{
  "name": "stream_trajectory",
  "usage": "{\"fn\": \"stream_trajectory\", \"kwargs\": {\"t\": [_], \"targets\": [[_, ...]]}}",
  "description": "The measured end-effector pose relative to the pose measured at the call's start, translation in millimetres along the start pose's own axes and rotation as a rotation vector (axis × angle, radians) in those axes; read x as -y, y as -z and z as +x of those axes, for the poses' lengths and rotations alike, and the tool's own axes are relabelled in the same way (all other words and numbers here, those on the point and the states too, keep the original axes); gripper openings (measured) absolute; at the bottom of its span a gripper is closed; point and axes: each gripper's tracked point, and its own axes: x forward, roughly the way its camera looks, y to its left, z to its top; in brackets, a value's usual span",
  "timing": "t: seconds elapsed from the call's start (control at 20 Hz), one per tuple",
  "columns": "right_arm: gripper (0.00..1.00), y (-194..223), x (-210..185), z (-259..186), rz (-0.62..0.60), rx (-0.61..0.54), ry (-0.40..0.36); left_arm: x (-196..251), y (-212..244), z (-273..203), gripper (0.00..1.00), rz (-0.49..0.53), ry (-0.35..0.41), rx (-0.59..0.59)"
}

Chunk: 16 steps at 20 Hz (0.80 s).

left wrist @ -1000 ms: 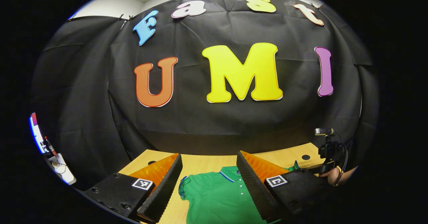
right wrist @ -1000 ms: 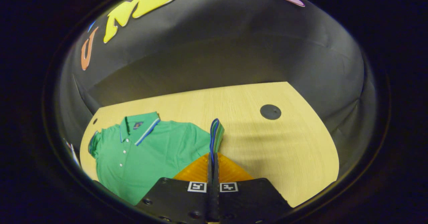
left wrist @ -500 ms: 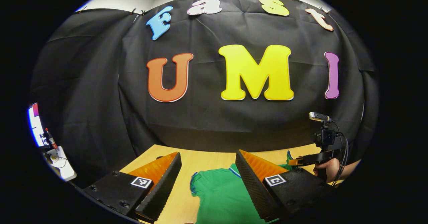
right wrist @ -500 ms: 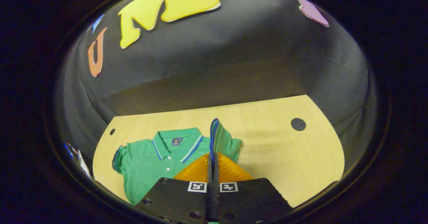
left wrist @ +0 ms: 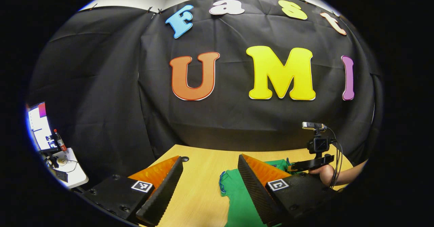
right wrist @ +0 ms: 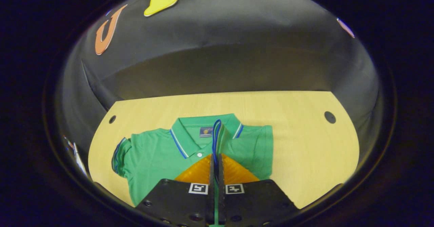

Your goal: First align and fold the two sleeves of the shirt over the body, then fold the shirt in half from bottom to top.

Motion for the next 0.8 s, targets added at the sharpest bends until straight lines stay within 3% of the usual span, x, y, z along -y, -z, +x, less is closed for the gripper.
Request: {"fn": "stream_trajectory", "kwargs": {"t": [0.1,0.15,0.35,0.6,0.8], "targets": [[0.18,4.7,-10.0,-1.6,0.038,0.001,-0.014,-5.8,-1.1,-0.6,1.00,0.002,0.006,0.003],[0.38,4.5,-13.4,-4.6,0.039,0.008,-0.017,-7.0,-1.7,0.2,1.00,0.004,0.012,0.005],[0.96,-1.5,-17.2,-42.5,0.000,0.081,-0.018,-3.9,-1.8,6.5,1.00,-0.013,0.052,0.014],[0.96,-4.6,-20.6,-134.2,-0.051,0.190,-0.027,6.7,9.4,28.5,1.00,-0.050,0.135,0.004],[0.96,-5.9,-2.9,-219.8,-0.088,0.303,0.007,14.1,37.2,61.2,1.00,-0.049,0.205,-0.050]]}}
